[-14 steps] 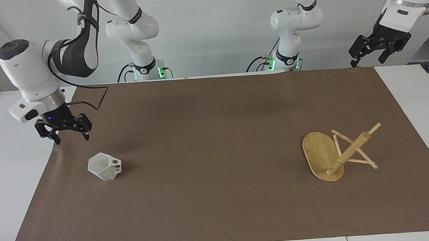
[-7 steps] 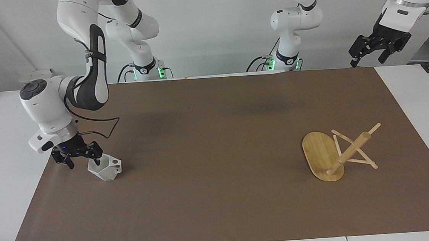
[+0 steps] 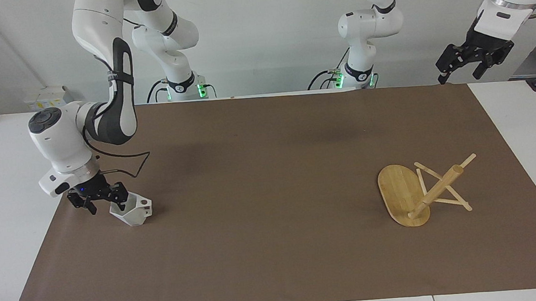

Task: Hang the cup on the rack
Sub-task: 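Reach the right gripper to the white hexagonal cup and grasp it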

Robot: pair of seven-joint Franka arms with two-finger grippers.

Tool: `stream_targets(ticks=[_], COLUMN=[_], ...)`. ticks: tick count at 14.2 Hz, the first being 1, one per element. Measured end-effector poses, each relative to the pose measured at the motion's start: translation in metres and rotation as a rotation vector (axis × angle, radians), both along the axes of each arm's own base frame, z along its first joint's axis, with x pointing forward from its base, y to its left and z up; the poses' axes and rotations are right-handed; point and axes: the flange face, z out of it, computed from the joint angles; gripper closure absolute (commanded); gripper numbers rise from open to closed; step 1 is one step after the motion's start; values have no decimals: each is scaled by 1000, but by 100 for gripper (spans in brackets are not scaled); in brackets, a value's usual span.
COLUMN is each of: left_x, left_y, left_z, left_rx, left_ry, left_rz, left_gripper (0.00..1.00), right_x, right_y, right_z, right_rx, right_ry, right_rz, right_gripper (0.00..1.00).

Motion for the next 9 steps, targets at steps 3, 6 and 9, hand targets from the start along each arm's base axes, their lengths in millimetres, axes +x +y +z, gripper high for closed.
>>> stream_targets(ticks=[3, 6, 9], left_x=[0, 0, 0], left_y=[0, 0, 0], left_z=[0, 0, 0], left_rx=[0, 0, 0], left_ry=[0, 0, 0], left_rz=[0, 0, 0], left_gripper=[0, 0, 0], right_x=[0, -1, 0], right_y=[0, 1, 3], right_z=[0, 0, 4], right_rx=[1, 5, 14], right_ry=[5, 19, 18], right_rz=[6, 8, 8], right_gripper=[74, 100, 100])
